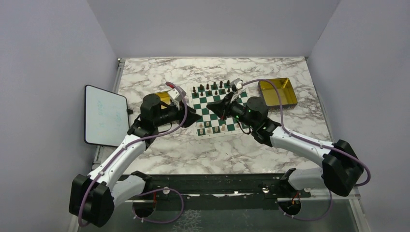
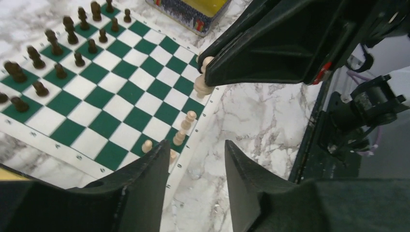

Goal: Set up the chess pieces on the board
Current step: Adjust the chess piece.

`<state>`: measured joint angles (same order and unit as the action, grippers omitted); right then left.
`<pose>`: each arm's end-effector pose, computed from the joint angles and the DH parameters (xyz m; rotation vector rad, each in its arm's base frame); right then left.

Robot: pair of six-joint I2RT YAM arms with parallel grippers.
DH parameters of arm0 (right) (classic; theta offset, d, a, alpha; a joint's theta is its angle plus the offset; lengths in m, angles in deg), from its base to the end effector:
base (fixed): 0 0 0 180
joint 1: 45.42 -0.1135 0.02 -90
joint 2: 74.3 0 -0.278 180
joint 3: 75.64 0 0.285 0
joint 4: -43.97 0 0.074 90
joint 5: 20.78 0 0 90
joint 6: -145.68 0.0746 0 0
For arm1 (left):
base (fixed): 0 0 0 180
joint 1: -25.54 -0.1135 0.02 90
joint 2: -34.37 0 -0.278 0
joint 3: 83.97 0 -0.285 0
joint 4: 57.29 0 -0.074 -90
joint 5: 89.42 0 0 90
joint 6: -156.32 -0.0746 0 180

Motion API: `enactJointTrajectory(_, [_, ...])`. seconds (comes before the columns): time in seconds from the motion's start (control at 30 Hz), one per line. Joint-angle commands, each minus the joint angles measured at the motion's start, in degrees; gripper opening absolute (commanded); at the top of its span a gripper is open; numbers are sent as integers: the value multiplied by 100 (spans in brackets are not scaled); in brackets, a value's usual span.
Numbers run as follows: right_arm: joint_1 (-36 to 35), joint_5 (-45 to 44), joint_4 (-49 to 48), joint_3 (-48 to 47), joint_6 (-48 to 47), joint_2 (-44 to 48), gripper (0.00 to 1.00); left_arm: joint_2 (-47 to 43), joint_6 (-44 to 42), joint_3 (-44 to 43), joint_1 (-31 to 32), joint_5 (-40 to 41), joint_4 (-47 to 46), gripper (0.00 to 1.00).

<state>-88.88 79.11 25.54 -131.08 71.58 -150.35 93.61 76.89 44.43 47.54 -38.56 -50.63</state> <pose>0.2577 0.2618 0.2774 -0.5377 1.6031 0.9299 0.2494 -0.1516 0.2819 0.6795 1.7556 -1.0146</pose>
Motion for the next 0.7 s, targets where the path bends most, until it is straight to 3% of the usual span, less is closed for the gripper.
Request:
enactJointTrajectory(0.0, [28,-187,468,-225,1115,440,1,-93,-719,45,238,187,-918,51])
enactJointTrajectory(0.4, [31,70,675,-320,1989,530,1,11,-1791,-204,942,507,-952,72])
enactJointTrajectory(0.57, [31,261,616,-304,2214,525,1,200,-1890,-251,1098,741,-1024,72])
enactJointTrajectory(0.67, [30,392,613,-302,2270,522,1,335,-1843,-344,1124,807,-1058,64])
